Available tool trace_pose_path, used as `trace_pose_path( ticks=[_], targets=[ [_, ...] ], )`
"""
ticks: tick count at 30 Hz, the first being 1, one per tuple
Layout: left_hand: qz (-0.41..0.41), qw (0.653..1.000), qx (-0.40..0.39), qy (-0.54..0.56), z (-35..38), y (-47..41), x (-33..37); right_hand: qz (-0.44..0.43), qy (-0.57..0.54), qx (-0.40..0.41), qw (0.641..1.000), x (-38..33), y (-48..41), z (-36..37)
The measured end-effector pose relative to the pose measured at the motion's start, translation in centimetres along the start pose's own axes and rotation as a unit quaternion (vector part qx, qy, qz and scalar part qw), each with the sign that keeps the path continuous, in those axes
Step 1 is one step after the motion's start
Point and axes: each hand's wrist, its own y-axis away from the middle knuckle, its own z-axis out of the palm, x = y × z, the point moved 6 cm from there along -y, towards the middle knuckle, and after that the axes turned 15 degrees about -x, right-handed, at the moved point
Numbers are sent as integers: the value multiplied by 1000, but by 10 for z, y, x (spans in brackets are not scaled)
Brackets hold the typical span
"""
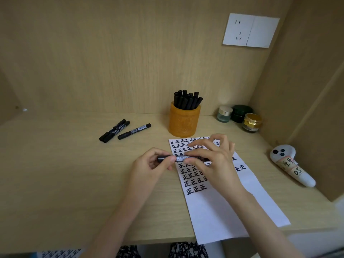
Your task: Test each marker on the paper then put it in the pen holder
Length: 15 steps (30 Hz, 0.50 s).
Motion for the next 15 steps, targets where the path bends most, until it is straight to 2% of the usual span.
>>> trace_pose_path(
  ticks=[4, 7, 11, 15],
  targets=[
    [11, 1000, -8, -23, 0, -14, 8, -20, -112, -88, 990, 2, -10, 15],
    [27, 999, 0, -36, -2, -28, 15, -2, -164, -109, 980, 1, -19, 23],
    [23, 999, 2, -31, -5, -51, 21, 35, -211, -68, 974, 12, -41, 17],
    [4, 998, 23, -52, -11, -79, 17, 110, -267, 32, 957, 38, -77, -2]
  ],
)
